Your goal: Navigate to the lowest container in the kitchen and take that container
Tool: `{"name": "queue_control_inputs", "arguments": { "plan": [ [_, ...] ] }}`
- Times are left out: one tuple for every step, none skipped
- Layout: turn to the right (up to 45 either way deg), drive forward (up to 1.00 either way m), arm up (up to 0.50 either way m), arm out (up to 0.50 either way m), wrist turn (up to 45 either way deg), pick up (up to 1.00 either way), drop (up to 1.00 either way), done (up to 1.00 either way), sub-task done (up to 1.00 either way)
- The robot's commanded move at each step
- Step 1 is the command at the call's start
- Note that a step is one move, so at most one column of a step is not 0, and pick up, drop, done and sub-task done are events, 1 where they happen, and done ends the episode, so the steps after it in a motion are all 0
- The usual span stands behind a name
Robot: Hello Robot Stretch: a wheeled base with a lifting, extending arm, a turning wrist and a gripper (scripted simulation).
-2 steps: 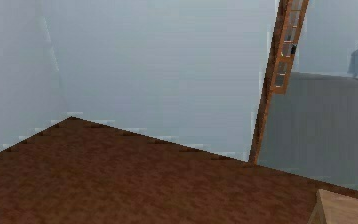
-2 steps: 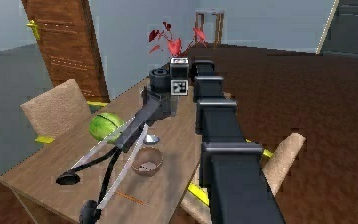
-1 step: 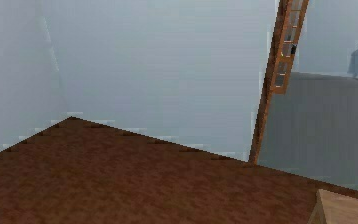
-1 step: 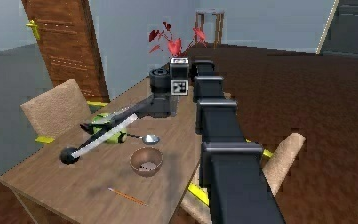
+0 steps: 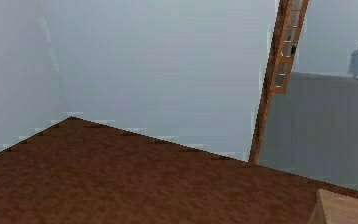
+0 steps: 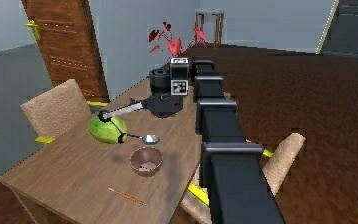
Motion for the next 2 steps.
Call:
{"name": "queue_control_inputs", "arguments": {
  "plan": [
    [0.0,0.00,0.00,0.00,12.0,0.00,0.00,0.00,0.00],
    [0.0,0.00,-0.28,0.00,0.0,0.00,0.00,0.00,0.00]
  ]
}}
